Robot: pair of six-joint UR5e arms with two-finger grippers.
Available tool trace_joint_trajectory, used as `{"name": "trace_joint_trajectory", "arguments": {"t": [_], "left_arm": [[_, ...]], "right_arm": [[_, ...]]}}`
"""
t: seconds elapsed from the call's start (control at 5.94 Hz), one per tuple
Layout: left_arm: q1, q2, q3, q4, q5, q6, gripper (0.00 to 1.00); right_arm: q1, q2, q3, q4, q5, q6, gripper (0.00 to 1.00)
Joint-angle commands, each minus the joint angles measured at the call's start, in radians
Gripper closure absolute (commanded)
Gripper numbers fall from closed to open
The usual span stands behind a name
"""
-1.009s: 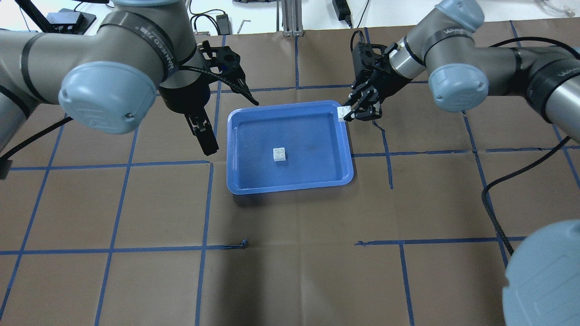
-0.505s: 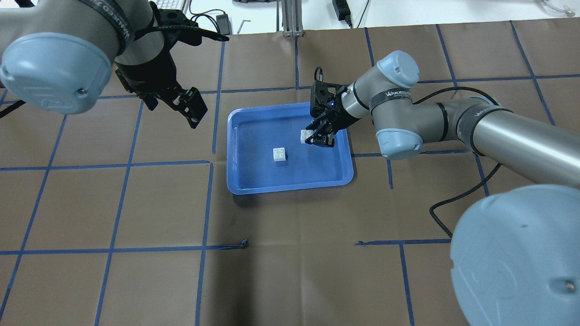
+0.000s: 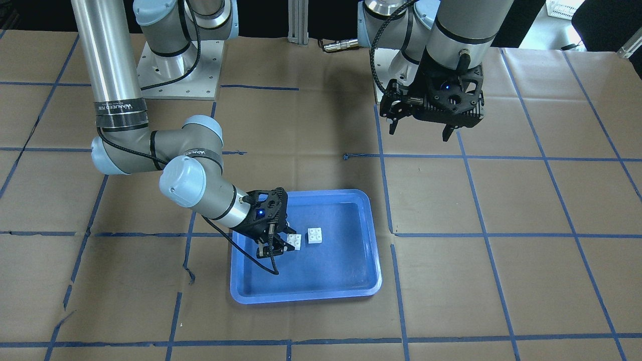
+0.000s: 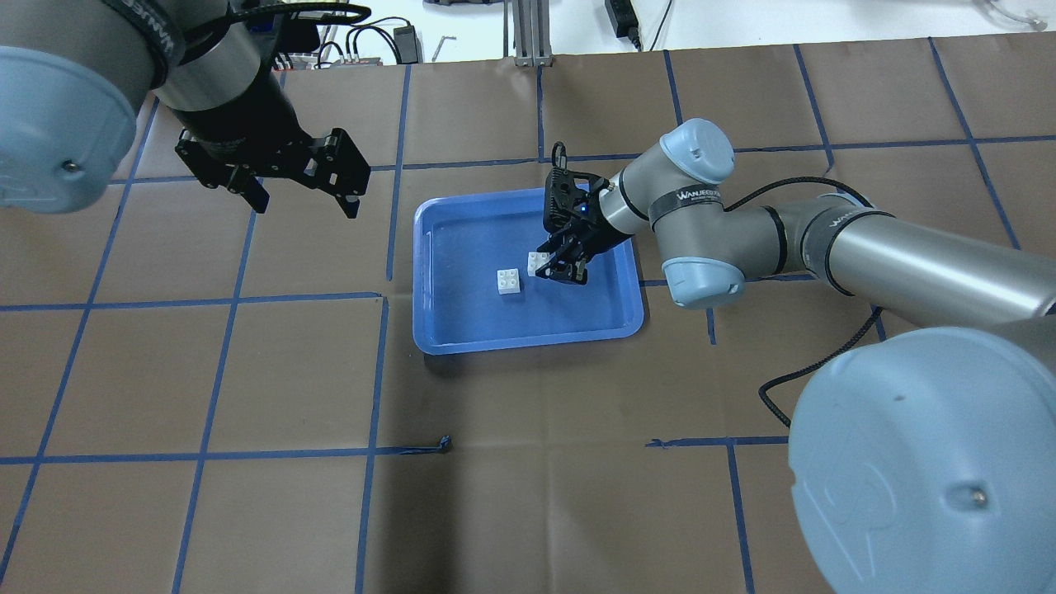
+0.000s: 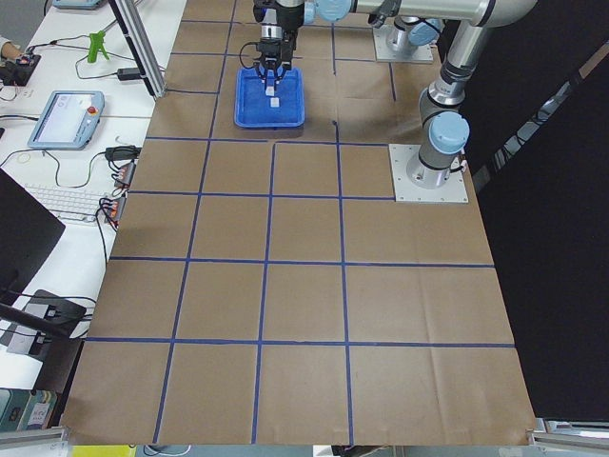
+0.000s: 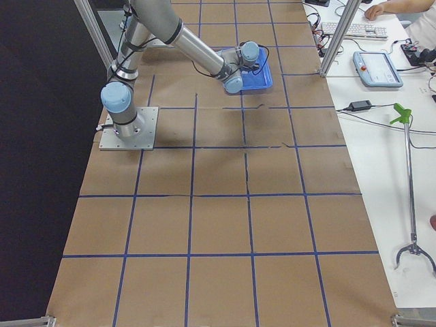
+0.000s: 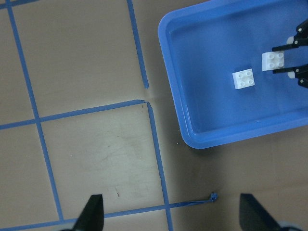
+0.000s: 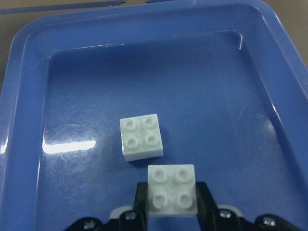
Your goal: Assemble white blocks and place on blue tray
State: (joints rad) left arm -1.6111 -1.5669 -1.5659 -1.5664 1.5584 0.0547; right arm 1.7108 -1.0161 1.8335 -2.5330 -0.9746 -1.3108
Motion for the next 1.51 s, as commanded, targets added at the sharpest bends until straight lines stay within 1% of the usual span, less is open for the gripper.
{"name": "trace_joint_trajectory", "arguments": {"t": [0.0, 0.17, 0.34, 0.67, 1.35], "left_arm": [[0.011, 0.010, 0.000, 0.008, -0.011, -0.012, 0.01], [0.011, 0.010, 0.000, 0.028, -0.011, -0.018, 0.01], [0.013, 0.010, 0.000, 0.049, -0.006, -0.115, 0.01], [0.013, 0.008, -0.005, 0.077, -0.001, -0.118, 0.01], [0.011, 0.010, -0.006, 0.078, -0.001, -0.124, 0.01]], "right_arm": [[0.004, -0.001, 0.006, 0.002, -0.001, 0.001, 0.72], [0.015, 0.001, 0.007, 0.002, -0.001, -0.001, 0.71], [0.022, 0.002, 0.007, -0.001, -0.001, -0.001, 0.71], [0.024, 0.008, 0.007, -0.003, -0.001, -0.001, 0.71], [0.026, 0.007, 0.013, -0.001, 0.001, 0.001, 0.71]]}}
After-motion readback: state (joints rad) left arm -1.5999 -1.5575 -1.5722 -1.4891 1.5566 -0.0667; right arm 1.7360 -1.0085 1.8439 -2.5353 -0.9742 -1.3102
